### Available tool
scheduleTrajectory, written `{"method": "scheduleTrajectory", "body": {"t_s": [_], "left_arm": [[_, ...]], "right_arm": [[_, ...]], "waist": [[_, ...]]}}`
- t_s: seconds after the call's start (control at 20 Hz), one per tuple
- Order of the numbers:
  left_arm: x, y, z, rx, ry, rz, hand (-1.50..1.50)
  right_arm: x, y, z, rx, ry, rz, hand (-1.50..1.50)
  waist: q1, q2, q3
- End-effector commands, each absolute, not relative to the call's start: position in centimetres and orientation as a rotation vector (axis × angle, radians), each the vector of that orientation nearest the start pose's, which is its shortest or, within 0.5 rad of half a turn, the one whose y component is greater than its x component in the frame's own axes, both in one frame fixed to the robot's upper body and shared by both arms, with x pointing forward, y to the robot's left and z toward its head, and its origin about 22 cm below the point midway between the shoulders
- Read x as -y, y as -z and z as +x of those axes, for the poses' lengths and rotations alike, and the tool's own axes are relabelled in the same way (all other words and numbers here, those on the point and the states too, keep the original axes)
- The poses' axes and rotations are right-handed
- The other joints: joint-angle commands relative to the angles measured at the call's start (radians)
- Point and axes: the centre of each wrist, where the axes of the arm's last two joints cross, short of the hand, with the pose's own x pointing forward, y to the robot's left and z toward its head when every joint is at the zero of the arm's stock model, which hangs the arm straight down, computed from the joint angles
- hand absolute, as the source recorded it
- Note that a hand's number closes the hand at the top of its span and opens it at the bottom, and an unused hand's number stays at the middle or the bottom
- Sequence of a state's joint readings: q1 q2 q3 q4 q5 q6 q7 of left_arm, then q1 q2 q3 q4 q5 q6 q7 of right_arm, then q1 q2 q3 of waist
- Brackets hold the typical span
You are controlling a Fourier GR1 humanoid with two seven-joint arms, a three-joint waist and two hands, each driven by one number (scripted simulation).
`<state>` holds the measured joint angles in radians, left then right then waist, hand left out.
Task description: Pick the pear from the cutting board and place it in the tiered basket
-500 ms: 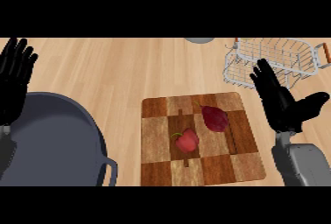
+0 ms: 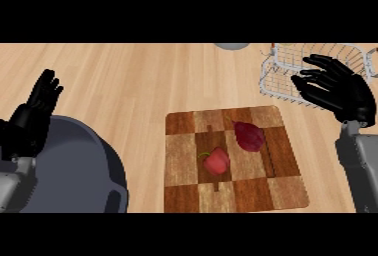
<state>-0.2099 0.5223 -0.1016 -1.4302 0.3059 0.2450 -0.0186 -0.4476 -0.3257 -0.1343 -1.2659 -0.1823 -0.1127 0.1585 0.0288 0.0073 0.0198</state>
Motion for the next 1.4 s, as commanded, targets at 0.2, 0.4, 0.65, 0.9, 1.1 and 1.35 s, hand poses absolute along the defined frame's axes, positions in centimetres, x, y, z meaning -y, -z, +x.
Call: {"method": "scheduleTrajectory", "body": {"t_s": [0.2,0.4,0.65,0.9,1.1,1.35], "left_arm": [[-27.0,3.6,23.7,1.322,0.027,0.224,0.0],[-27.2,3.2,24.2,1.335,0.031,0.244,0.0],[-27.7,2.4,24.9,1.35,0.047,0.24,0.0],[-27.3,2.4,25.3,1.343,0.05,0.247,0.0],[-27.0,2.5,25.4,1.35,0.061,0.246,0.0],[-26.7,3.5,24.5,1.318,0.037,0.27,0.0]], "right_arm": [[32.0,-6.4,34.3,1.509,0.257,-0.162,-1.5],[33.2,-9.3,35.3,1.42,0.037,-0.168,-1.5],[31.5,-11.8,36.3,1.234,-0.348,-0.166,-1.5],[30.0,-13.6,36.5,1.127,-0.632,-0.262,-1.5],[28.6,-15.0,37.0,1.077,-0.743,-0.359,-1.5],[26.2,-15.3,37.0,1.031,-0.789,-0.418,-1.5]], "waist": [[-0.018,0.002,-0.019],[-0.013,0.002,-0.023],[0.013,0.003,-0.028],[0.007,0.004,-0.03],[0.007,0.003,-0.031],[-0.005,-0.001,-0.025]]}}
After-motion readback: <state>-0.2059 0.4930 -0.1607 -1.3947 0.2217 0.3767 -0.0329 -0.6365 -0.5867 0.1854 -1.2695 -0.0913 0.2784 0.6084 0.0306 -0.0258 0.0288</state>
